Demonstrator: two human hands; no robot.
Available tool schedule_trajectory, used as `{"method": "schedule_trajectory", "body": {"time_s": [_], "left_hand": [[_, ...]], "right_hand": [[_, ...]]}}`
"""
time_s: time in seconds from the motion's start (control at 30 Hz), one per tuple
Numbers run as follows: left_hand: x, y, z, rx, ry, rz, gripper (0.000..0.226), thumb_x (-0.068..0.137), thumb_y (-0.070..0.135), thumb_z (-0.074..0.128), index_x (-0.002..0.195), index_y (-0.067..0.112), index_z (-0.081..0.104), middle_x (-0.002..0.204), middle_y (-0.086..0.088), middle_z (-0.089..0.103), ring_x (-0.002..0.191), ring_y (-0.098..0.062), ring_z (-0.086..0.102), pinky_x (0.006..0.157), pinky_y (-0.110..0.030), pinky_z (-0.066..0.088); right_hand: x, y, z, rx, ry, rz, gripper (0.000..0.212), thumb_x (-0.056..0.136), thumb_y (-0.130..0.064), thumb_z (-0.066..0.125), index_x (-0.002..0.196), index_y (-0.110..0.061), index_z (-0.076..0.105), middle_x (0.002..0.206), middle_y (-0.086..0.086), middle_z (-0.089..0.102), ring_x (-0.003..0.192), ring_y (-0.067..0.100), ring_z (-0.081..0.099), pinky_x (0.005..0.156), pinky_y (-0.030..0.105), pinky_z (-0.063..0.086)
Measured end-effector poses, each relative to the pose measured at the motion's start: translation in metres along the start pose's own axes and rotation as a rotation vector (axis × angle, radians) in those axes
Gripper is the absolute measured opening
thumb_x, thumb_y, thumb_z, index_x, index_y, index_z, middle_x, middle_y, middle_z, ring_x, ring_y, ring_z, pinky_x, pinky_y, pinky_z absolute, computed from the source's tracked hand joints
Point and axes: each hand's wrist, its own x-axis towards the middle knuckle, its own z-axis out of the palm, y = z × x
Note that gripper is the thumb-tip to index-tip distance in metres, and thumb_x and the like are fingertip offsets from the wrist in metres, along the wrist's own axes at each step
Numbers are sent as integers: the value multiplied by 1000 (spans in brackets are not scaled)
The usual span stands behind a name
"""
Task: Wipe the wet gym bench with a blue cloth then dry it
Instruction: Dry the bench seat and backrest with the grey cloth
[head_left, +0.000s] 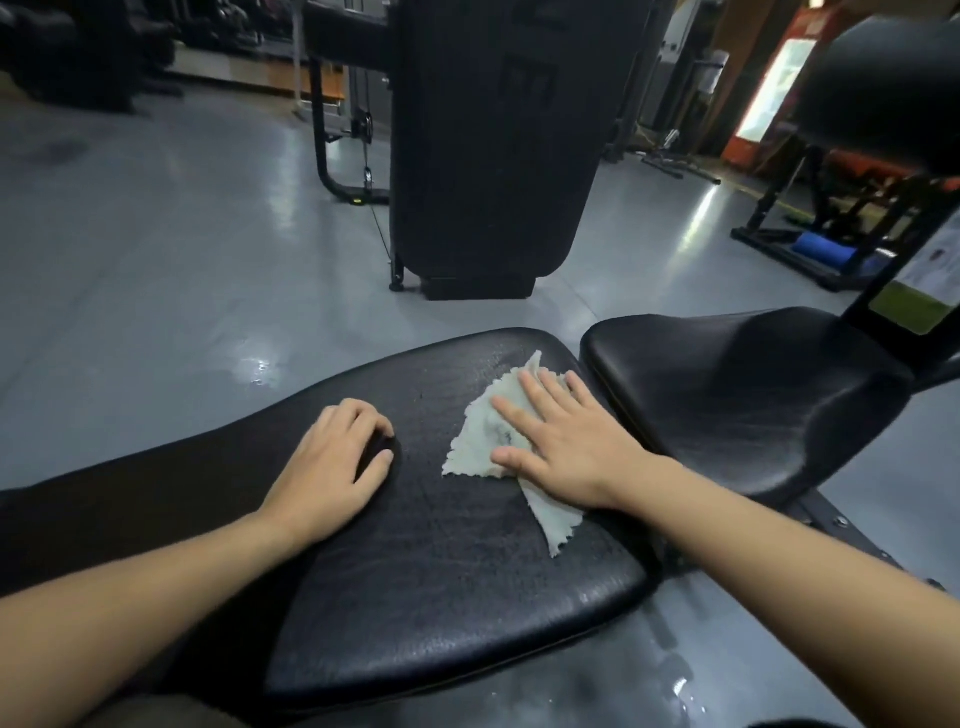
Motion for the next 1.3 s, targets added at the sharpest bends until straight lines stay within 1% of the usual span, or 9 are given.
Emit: {"method": "schedule_trajectory", "body": {"time_s": [0.07, 0.2, 0.27, 0.4, 0.53, 0.8, 1.0, 1.17, 1.3], "left_hand": [[1, -1, 0, 17, -4, 8, 26, 90, 46, 39, 107, 30, 51, 112, 13, 42, 104, -11, 42, 94, -31, 37], [1, 0, 1, 35, -14, 3, 25, 90, 46, 38, 106, 31, 49, 113, 14, 40, 108, -10, 40, 95, -33, 38], [0, 0, 1, 32, -6, 1, 24, 91, 46, 39, 107, 31, 49, 114, 14, 40, 108, -10, 40, 95, -31, 38], [-1, 1, 1, 31, 7, 5, 22, 93, 43, 42, 109, 30, 50, 113, 13, 41, 106, -11, 41, 95, -30, 38], [-4, 4, 1, 38, 26, -1, 17, 95, 36, 50, 110, 28, 51, 114, 12, 43, 106, -13, 43, 94, -33, 41], [-7, 3, -2, -8, 19, -1, 18, 96, 38, 51, 111, 29, 52, 115, 12, 44, 108, -10, 44, 93, -33, 43], [-4, 1, -1, -27, 28, 1, 18, 94, 39, 52, 108, 28, 52, 112, 13, 43, 105, -10, 42, 93, -32, 41], [-3, 0, 1, -20, 27, -6, 19, 94, 40, 51, 109, 28, 51, 112, 12, 43, 106, -12, 41, 93, -30, 39], [-4, -3, 3, -30, 39, 4, 19, 93, 41, 51, 108, 29, 51, 110, 13, 42, 106, -10, 41, 92, -28, 38]], "right_hand": [[14, -2, -10, 30, -36, 24, 112, 64, -83, -24, 158, -37, 14, 167, 15, -1, 154, 28, -4, 123, 47, -8], [36, -11, -14, -21, -2, 63, 117, 62, -78, -31, 156, -36, 24, 165, 18, 12, 151, 36, 12, 123, 47, 10], [47, -14, -2, -53, 5, 78, 118, 61, -80, -34, 157, -34, 17, 166, 19, 6, 152, 39, 6, 122, 50, 10], [62, -11, 5, -18, 0, 68, 98, 74, -85, -11, 158, -38, 8, 168, 9, -5, 153, 34, -10, 122, 54, -1], [51, -4, 1, -15, 7, 72, 101, 71, -83, -13, 158, -37, 7, 168, 3, -8, 154, 22, -13, 122, 52, -1], [-47, 1, 7, -69, -7, 58, 103, 73, -85, -23, 159, -34, 0, 167, -1, -15, 154, 22, -13, 123, 47, -3], [-92, -20, 27, -113, 74, -28, 72, 99, -70, 16, 158, -28, 26, 166, 8, 13, 153, 31, 11, 116, 50, 11], [-83, -15, 22, -43, 40, -2, 72, 90, -79, 0, 156, -48, 2, 165, -11, -16, 152, 14, -19, 123, 42, -5], [-45, 7, 13, 9, 91, 51, 83, 84, -83, -6, 156, -46, 11, 166, -15, -4, 153, 10, -10, 124, 38, 5]]}}
